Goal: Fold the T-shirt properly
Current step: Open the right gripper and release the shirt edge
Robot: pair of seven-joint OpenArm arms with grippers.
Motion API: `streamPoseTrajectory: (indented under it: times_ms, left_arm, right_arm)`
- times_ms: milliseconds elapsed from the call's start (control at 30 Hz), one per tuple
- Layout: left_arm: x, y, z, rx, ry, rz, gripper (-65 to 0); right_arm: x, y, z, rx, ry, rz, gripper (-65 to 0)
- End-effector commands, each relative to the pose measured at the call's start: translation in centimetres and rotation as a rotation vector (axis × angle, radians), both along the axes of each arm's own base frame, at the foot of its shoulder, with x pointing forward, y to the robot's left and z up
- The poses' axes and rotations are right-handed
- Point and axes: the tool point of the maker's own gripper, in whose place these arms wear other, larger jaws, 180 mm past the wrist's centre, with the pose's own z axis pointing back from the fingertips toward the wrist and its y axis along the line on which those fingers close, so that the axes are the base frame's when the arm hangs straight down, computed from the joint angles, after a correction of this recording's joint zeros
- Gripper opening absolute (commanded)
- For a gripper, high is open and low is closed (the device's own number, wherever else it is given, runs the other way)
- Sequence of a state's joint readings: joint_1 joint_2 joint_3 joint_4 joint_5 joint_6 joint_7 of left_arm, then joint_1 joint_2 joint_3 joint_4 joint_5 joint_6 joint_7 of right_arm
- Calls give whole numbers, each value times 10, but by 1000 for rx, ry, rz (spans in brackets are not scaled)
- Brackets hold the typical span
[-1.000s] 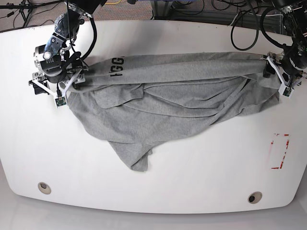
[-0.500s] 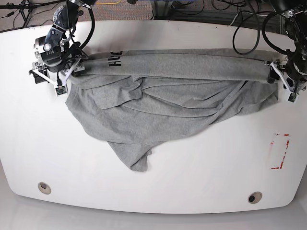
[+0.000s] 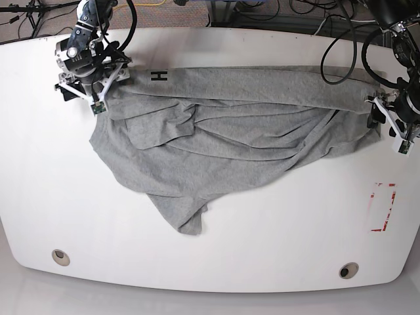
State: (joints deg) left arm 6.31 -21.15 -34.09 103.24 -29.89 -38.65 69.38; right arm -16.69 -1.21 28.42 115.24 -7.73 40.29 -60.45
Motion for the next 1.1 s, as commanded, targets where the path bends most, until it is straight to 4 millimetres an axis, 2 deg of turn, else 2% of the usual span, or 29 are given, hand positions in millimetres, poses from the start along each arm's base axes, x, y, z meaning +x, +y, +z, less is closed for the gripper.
streamPoseTrajectory:
  times_ms: [0,133,200,400,500,767,1067]
  left_arm:
    - [8,1,13,12,-45,-13,-290]
    - [7,3,11,19,-34,-1,-290]
    - [7,-3,6,10,-26,-11,-290]
    - [7,-13,-3,17,0,-29,-290]
    - [4,-7,-9,46,25,-18,-290]
    - [1,-3,-14,48,43,-6,-290]
    - [1,-3,-13,49,42,-5,-290]
  right_arm:
    - [-7,3,3,25,-14,6,-117]
    - [-13,16,-1,98,-20,15,-117]
    - [-11,22,0,135,-35,20,-117]
    - [-7,25,3,162,-57,22,-117]
    - [5,20,10,143,-84,23,-117]
    - [20,-7,24,73,-123,11,-117]
    - [63,-13,45,74,-226,-1,-117]
